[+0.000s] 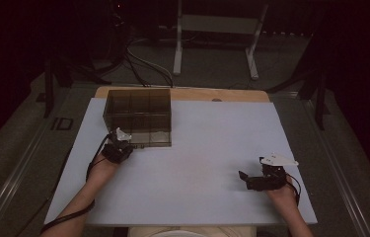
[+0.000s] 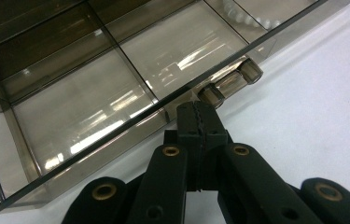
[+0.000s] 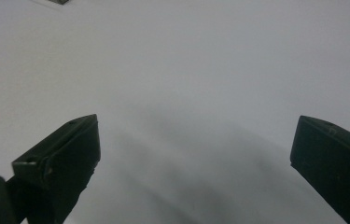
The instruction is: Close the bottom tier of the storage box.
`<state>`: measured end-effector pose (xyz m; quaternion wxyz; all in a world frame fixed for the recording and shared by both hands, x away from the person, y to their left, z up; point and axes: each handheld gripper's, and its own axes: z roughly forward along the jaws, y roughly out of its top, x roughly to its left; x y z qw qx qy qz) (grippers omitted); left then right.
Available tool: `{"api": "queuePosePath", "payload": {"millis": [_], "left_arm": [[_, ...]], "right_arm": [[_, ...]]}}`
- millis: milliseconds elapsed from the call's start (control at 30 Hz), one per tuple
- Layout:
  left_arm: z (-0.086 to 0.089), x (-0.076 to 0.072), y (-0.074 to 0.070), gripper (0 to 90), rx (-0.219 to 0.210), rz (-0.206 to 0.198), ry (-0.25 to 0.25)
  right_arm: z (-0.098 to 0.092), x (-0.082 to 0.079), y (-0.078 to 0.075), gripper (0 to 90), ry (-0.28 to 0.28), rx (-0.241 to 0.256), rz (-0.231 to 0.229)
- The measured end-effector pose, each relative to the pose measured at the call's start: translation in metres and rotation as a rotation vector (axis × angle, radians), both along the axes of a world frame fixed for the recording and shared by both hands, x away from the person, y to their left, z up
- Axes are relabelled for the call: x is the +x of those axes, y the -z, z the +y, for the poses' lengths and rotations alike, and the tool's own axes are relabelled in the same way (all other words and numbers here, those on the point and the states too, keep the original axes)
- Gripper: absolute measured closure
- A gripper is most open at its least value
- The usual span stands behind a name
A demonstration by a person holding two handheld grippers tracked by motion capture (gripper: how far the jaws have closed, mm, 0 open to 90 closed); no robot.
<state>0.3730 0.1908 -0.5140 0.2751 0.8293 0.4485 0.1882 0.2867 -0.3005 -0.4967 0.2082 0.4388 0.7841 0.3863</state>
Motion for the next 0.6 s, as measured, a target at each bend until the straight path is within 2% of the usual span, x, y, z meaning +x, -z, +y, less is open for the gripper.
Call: {"api": "queuePosePath", "payload": {"millis": [600], "left_arm": [[-0.0017, 0.007, -0.0002, 90.0, 0.007, 0.0, -0.002]], "right_arm": [[-0.0001, -0.0005, -0.0002, 1.3, 0.0, 0.003, 0.001]]}}
